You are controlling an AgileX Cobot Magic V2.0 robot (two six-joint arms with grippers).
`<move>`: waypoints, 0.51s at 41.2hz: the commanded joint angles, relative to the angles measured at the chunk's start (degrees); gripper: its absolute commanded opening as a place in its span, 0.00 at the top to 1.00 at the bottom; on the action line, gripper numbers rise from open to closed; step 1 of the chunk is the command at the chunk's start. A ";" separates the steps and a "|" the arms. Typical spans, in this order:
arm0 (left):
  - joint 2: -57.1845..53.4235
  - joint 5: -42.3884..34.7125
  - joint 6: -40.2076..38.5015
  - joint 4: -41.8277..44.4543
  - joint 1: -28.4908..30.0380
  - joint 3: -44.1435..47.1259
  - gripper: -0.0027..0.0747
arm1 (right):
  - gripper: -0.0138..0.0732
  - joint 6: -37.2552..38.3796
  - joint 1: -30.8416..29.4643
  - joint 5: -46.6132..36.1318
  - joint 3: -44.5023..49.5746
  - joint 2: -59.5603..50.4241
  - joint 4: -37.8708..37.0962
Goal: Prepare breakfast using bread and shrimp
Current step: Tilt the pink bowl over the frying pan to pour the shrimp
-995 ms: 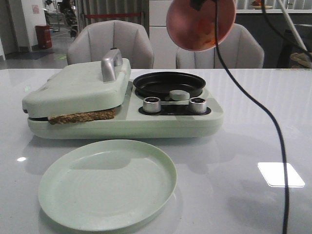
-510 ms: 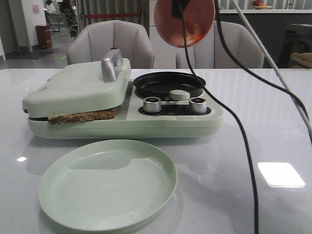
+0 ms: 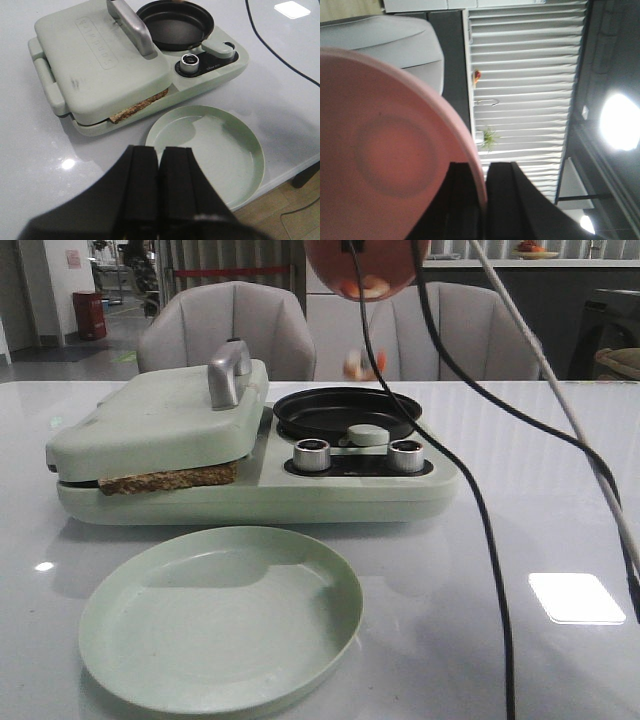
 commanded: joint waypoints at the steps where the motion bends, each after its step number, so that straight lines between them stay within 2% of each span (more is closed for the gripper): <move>1: 0.07 -4.39 -0.51 -0.26 0.15 -1.59 0.83 | 0.88 0.09 0.34 1.27 -2.43 -4.03 -7.54; 21: 0.07 -4.39 -0.51 -0.26 0.15 -1.59 0.83 | 0.88 0.28 0.33 1.73 -2.43 -3.86 -6.10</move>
